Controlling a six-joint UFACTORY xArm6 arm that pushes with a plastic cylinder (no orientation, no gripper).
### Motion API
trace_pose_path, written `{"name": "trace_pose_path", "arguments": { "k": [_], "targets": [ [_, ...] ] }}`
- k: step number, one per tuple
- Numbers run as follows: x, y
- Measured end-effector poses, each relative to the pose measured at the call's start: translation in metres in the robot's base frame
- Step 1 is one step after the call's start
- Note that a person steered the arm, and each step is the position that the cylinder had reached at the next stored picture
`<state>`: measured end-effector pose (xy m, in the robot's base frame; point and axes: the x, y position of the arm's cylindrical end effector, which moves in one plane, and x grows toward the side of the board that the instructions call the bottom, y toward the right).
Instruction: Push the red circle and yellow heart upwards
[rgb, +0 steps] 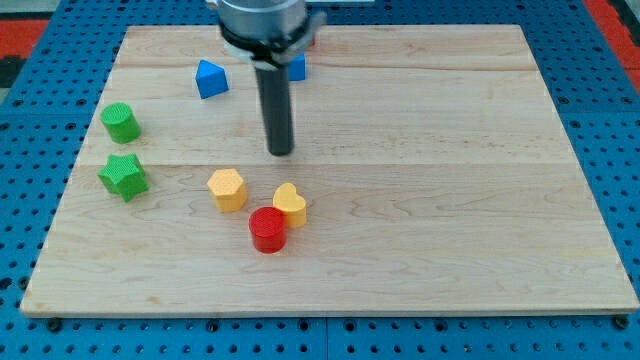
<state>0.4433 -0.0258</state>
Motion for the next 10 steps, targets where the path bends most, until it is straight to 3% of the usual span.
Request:
{"name": "trace_pose_path", "arguments": {
  "k": [1,2,3,4,7,9,10],
  "targets": [
    [0.070,0.060],
    [0.129,0.025],
    [0.130,-0.042],
    [0.126,-0.061],
    [0.073,0.022],
    [0.068,0.009],
    [0.063,0.106]
  ]
}}
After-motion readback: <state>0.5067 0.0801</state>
